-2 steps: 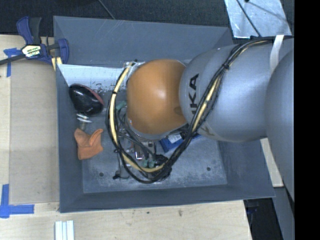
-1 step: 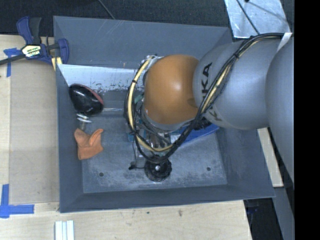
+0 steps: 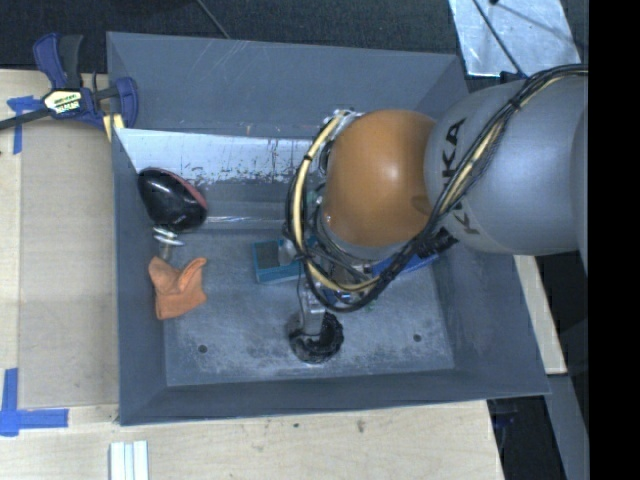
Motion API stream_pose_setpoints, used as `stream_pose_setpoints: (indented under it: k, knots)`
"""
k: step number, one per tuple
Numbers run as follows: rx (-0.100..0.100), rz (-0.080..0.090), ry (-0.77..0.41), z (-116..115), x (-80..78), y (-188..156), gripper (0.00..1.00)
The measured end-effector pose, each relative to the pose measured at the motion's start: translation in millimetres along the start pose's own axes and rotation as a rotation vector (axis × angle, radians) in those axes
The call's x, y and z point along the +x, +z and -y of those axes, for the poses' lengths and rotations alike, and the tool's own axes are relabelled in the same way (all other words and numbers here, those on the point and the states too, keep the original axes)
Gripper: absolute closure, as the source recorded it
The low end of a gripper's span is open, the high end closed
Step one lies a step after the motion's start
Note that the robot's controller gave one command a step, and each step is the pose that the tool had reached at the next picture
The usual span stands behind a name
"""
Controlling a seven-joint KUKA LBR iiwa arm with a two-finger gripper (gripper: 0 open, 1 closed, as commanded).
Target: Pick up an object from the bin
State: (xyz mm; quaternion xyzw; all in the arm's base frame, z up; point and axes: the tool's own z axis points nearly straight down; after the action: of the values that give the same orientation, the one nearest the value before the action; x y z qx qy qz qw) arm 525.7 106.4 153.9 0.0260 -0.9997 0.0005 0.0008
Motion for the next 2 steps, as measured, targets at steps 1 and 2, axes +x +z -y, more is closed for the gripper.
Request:
stream_pose_setpoints:
  k: [1,2]
  knots:
    - [-0.001,0.007,-0.023,9,-10.8,28,0.00]
    - [-0.007,0.011,-0.081,42,-26.0,39,0.00]
